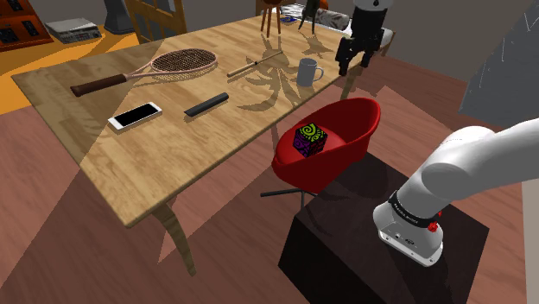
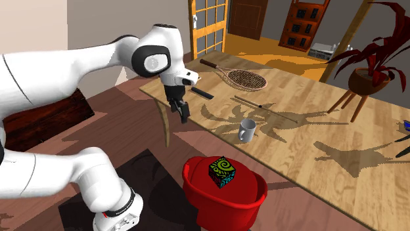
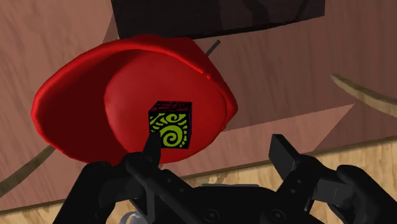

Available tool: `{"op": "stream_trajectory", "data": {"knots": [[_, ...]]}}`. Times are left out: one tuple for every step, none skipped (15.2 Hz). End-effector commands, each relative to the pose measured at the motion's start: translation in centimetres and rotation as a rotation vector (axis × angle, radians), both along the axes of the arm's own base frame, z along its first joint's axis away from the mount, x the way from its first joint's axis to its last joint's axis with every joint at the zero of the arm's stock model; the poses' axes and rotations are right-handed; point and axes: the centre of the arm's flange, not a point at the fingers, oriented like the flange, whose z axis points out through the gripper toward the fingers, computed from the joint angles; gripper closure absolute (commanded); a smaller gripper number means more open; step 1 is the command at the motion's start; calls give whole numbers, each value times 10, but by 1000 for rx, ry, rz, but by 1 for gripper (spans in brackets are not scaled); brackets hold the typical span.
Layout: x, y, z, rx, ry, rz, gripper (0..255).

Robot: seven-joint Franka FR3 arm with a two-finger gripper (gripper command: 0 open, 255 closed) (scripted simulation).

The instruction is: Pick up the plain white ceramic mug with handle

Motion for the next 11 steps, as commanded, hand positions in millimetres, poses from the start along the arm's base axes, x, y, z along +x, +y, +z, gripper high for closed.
{"op": "stream_trajectory", "data": {"knots": [[19,-12,-10,1,-13,-10,0],[30,-17,-14,2,-18,-16,0],[41,-22,-18,3,-24,-21,0],[51,-27,-22,4,-29,-26,0],[62,-32,-26,5,-34,-31,0],[73,-37,-30,6,-39,-37,0],[84,-42,-34,7,-45,-42,0],[95,-47,-38,8,-50,-47,0],[105,-53,-42,8,-55,-52,0],[116,-58,-46,9,-61,-57,0],[127,-63,-50,10,-66,-63,0]]}}
